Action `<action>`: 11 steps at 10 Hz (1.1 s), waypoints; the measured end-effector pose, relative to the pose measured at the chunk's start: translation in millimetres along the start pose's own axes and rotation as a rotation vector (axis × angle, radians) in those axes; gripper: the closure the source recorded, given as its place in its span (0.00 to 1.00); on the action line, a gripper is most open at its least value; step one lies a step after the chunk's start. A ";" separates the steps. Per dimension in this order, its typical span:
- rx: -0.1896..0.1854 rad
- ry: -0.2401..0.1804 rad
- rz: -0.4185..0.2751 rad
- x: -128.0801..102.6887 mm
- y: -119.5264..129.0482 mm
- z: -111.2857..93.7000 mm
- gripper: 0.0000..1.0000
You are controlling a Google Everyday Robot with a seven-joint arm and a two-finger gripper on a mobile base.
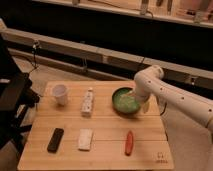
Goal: Pick up the ceramic bowl
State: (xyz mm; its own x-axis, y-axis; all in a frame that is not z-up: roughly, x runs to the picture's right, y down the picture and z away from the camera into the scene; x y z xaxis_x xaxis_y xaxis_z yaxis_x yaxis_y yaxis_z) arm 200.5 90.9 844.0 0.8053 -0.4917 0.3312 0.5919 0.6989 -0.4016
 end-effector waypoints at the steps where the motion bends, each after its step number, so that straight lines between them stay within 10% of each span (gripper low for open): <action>1: -0.002 -0.002 0.000 0.3 -0.3 1.2 0.20; 11: -0.016 -0.014 0.002 2.0 -4.8 12.6 0.20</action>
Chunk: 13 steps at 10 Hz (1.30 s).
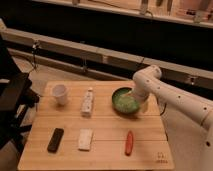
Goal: Pick up the ceramic bowl
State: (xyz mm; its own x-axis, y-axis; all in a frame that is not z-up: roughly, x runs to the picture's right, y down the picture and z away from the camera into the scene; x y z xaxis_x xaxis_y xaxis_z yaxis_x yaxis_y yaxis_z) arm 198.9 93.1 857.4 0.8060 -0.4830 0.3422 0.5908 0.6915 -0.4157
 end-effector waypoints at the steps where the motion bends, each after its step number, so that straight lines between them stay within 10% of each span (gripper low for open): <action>1: 0.000 -0.001 0.000 0.1 -1.2 1.4 0.20; 13: -0.015 -0.013 0.001 0.7 -8.1 9.9 0.20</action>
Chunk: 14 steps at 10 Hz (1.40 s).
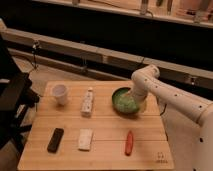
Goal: Pick up the ceramic bowl
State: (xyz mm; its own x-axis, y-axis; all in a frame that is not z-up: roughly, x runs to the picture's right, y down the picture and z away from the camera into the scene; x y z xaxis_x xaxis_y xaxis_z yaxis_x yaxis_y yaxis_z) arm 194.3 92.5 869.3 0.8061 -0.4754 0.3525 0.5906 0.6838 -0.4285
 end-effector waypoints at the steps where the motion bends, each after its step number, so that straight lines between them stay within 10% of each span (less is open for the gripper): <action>1: -0.001 -0.001 0.001 0.2 -0.3 0.6 0.20; 14: -0.018 -0.013 -0.001 -0.2 -8.7 9.4 0.20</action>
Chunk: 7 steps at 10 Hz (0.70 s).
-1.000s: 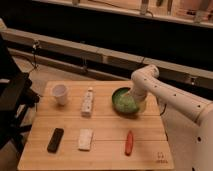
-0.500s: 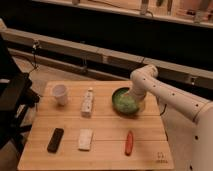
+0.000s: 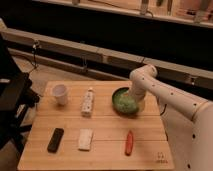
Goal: Pick up the ceramic bowl
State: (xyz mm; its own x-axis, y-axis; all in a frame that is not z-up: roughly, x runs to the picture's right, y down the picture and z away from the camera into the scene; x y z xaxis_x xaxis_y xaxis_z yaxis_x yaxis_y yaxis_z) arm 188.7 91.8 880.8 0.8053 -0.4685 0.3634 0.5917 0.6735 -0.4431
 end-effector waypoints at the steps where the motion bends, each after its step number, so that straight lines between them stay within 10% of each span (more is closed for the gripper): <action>1: -0.002 -0.002 0.000 -0.4 -0.9 0.6 0.20; 7: -0.011 -0.008 -0.001 -0.8 -4.2 5.4 0.20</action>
State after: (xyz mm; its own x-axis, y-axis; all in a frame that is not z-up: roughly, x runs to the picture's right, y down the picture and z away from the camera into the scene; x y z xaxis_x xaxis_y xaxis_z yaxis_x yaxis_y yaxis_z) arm 185.3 92.5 886.7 0.8046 -0.4642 0.3703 0.5926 0.6670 -0.4516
